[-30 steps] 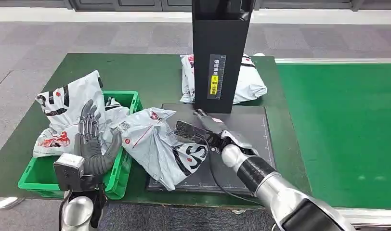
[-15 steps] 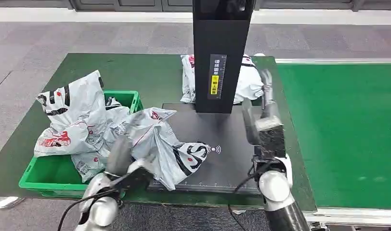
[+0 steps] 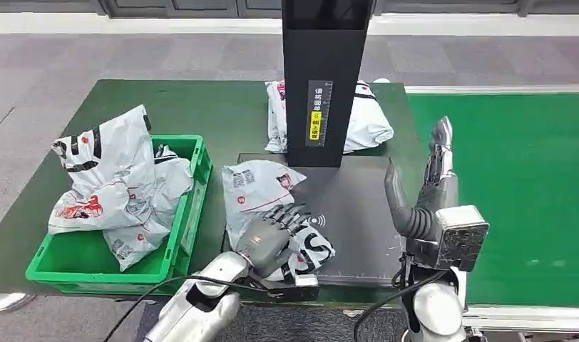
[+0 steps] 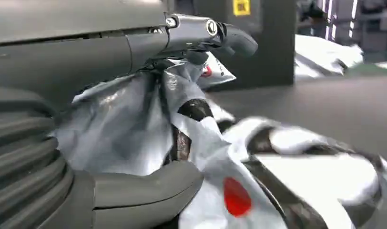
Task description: Moved the parcel from conveyor to table for the left to box.
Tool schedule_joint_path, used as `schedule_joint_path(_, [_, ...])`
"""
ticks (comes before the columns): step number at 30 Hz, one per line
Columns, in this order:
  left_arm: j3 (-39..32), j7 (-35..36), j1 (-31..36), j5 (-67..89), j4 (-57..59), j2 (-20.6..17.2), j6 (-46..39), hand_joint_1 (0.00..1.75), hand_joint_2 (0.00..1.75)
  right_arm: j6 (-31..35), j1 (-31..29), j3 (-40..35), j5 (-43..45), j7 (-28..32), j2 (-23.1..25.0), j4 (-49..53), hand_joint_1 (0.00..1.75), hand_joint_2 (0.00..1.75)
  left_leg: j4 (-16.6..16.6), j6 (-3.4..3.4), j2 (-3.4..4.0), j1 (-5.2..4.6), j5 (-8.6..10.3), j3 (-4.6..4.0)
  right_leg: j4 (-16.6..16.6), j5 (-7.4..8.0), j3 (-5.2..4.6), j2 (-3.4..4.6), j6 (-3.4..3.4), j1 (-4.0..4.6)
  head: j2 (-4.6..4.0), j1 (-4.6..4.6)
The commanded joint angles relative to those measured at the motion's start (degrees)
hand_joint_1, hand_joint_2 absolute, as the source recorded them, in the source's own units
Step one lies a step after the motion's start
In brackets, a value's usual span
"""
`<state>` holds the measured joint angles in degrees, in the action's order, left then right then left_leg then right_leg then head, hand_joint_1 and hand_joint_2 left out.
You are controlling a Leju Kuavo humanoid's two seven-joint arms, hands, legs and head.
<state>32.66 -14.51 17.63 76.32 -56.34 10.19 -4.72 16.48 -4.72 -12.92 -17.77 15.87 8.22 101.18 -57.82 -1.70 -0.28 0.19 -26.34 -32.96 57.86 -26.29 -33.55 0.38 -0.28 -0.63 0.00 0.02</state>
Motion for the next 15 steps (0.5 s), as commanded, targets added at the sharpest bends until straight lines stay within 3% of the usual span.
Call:
schedule_joint_path(1, [8.3, -0.9, 10.8, -2.3, 23.2, 0.9, 4.1, 0.00, 1.75, 0.5, 0.6, 2.7, 1.7, 1.4, 0.1, -1.0, 0.00, 1.75, 0.2, 0.06, -0.34, 0.03, 0.16, 0.12, -0.3, 0.05, 0.29, -0.41, 0.01, 0.04, 0.00, 0.00])
schedule_joint_path(4, [8.8, -0.7, 11.1, -1.9, 23.8, 0.9, 4.6, 0.00, 1.75, 0.6, 0.6, 2.6, 1.8, 1.4, 0.1, -0.9, 0.00, 1.75, 0.1, 0.10, -0.07, 0.04, 0.11, 0.12, -0.2, 0.10, 0.29, -0.17, 0.01, 0.05, -0.02, 0.00])
schedule_joint_path(5, [9.3, -0.3, 12.1, -2.0, 25.6, 1.0, 5.8, 0.70, 1.75, 0.7, 0.9, 2.5, 2.4, 1.8, 0.0, -0.7, 0.00, 1.75, 0.2, 0.11, -0.06, 0.06, 0.14, 0.15, -0.3, 0.14, 0.33, -0.18, 0.02, 0.07, 0.00, 0.00])
schedule_joint_path(6, [8.8, -0.2, 12.9, -3.1, 27.1, 1.0, 6.6, 1.75, 1.75, 1.1, 1.4, 2.6, 2.6, 1.9, 0.0, -0.4, 0.00, 1.75, 0.1, 0.09, -0.13, 0.01, 0.10, 0.13, -0.1, 0.06, 0.29, -0.23, 0.02, 0.02, 0.00, 0.00])
schedule_joint_path(15, [7.8, 2.2, 15.4, -4.1, 27.6, -0.7, 0.9, 1.75, 1.75, 2.1, 6.2, 7.0, 5.8, 3.0, 0.1, 0.7, 0.00, 1.75, 0.1, 0.22, -0.15, 0.04, 0.21, 0.21, -0.1, 0.10, 0.49, -0.33, 0.06, 0.01, -0.02, 0.00])
